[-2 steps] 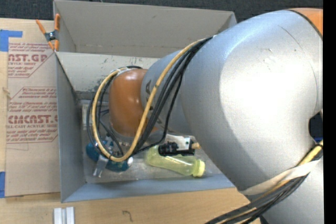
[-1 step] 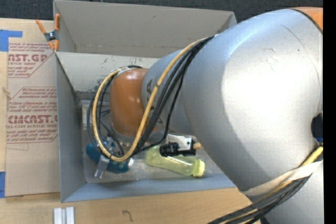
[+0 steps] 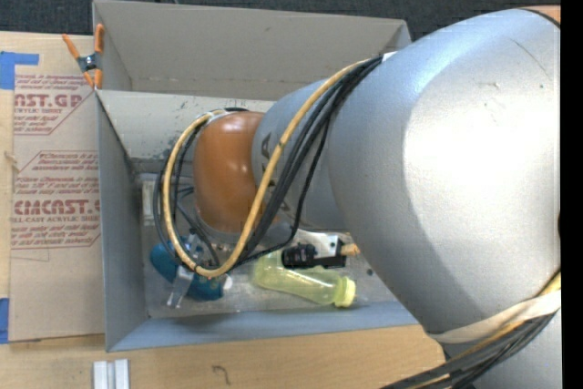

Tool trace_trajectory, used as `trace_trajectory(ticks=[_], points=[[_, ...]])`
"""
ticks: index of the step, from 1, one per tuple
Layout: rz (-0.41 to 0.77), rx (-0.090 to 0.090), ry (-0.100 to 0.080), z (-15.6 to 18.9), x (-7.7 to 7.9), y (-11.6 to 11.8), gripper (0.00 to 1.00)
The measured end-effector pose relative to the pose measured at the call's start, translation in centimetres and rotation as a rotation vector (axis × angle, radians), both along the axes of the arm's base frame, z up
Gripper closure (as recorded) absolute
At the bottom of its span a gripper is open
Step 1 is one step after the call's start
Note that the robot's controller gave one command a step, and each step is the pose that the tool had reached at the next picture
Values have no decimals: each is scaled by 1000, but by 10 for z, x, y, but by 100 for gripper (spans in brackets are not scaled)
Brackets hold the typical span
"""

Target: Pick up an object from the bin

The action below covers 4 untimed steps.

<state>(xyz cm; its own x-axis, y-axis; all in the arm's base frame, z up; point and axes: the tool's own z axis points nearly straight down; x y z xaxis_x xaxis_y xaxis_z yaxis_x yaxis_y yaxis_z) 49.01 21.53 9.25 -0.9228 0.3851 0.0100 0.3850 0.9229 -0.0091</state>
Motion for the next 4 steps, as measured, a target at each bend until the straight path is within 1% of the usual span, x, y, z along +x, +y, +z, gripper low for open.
trace_trajectory(ticks=[3,4], points=[[0,2,-5,60,0,0,100],[0,5,-12,74,2,1,100]])
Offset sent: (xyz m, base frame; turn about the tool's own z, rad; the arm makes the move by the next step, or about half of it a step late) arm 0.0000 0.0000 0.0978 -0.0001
